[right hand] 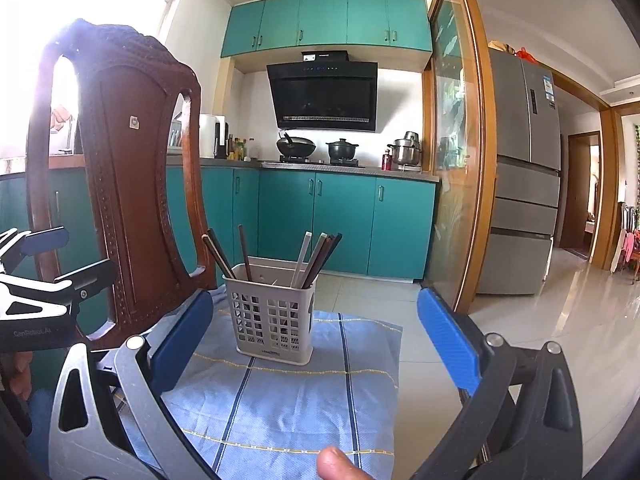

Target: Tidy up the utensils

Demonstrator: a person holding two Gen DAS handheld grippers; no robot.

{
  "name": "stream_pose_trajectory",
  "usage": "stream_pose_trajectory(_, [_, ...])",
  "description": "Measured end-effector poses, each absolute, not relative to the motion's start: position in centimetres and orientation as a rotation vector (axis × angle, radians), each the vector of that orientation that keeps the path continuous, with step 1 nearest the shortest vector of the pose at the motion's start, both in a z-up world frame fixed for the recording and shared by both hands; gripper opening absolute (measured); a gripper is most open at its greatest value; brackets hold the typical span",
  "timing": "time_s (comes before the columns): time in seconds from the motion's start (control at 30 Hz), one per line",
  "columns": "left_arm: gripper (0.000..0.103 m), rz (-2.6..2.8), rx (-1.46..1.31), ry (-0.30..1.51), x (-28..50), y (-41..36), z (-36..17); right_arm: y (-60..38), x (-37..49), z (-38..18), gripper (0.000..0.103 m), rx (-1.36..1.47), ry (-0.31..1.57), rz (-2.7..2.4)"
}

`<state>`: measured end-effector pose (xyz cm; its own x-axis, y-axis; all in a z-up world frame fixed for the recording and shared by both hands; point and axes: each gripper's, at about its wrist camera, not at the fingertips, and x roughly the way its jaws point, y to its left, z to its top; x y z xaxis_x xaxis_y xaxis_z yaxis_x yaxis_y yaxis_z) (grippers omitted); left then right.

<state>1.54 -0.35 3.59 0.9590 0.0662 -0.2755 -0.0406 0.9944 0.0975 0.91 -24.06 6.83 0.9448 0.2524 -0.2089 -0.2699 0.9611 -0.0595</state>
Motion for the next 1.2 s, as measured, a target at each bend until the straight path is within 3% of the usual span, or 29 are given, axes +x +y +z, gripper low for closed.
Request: stream_pose_trajectory(1.2, [0.099,0.032,0.079,0.309,2.10,-0.24,3.27,-23.55,1.33,6.39,0.100,-0.091,0.208,0.264])
